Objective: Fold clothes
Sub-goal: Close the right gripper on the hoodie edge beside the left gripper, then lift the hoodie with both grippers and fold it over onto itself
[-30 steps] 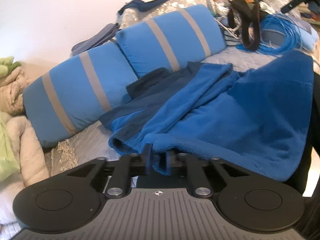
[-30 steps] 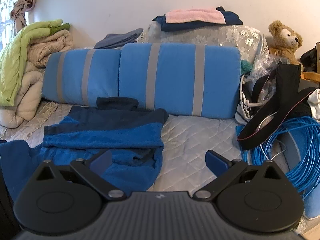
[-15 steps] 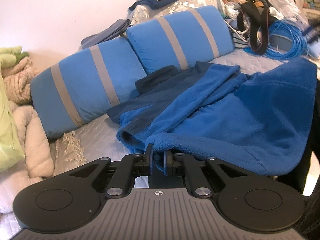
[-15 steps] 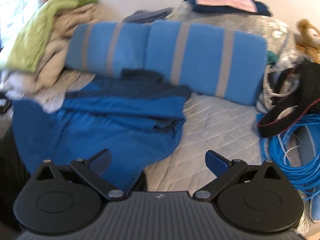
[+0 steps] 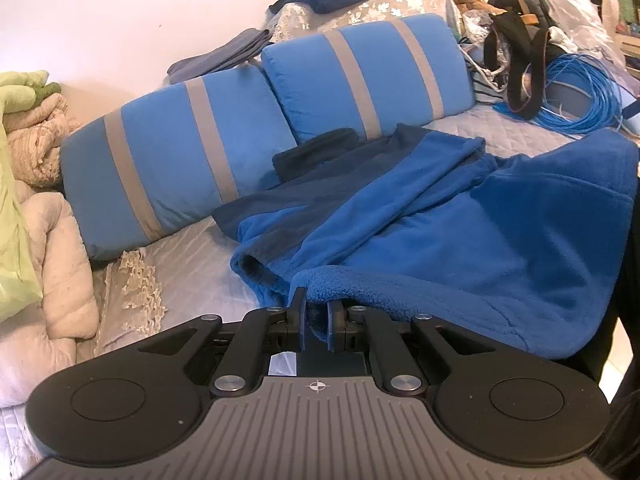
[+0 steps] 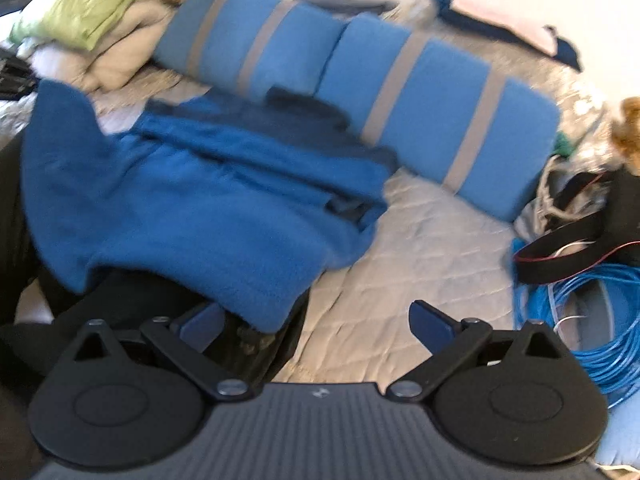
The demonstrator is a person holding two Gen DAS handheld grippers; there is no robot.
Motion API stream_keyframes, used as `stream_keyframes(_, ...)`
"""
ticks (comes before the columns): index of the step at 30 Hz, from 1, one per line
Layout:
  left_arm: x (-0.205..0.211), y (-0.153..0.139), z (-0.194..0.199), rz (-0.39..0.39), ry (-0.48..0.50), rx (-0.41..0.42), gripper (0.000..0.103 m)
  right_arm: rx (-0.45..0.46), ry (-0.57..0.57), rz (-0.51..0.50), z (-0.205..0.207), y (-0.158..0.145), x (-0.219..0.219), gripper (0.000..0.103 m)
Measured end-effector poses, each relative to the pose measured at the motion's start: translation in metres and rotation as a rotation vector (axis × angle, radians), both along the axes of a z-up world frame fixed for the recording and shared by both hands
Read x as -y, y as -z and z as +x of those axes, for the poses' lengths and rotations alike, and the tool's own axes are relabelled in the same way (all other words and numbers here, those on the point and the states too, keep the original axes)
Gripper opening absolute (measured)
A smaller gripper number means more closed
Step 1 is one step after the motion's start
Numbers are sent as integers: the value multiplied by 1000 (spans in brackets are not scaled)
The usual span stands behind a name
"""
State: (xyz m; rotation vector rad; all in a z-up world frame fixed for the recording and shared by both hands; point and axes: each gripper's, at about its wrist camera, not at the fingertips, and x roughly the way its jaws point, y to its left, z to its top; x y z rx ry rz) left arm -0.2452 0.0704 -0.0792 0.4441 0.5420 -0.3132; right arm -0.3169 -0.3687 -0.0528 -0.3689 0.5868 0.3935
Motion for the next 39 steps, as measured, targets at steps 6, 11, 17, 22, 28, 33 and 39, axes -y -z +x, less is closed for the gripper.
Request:
stream_keyframes(6,-6,0,2,-23,-25,-13,10,150,109,-52,4,-8,-7,87)
stream_keyframes(11,-7,1,4,-24,-30,-17,10,208,61,-198,4,-1,-31,76)
stream_keyframes(17,-7,2,4,-21,-27,-19,10,280,-29,-288,0,1,-52,68)
stream_keyframes(22,-8,3,4,-21,-28,-19,10,276,-58,-282,2,-1,-58,46)
stream_keyframes(28,-8,5,4,-4,-26,-19,11,252,-86,-349,-1,1,-65,15)
stream_keyframes(33,-6,8,3,33,-33,-1,11,249,-75,-417,-1,4,-68,11)
stream_keyframes(39,-13,11,5,-35,-72,-15,11,166,30,-230,13,0,-50,13)
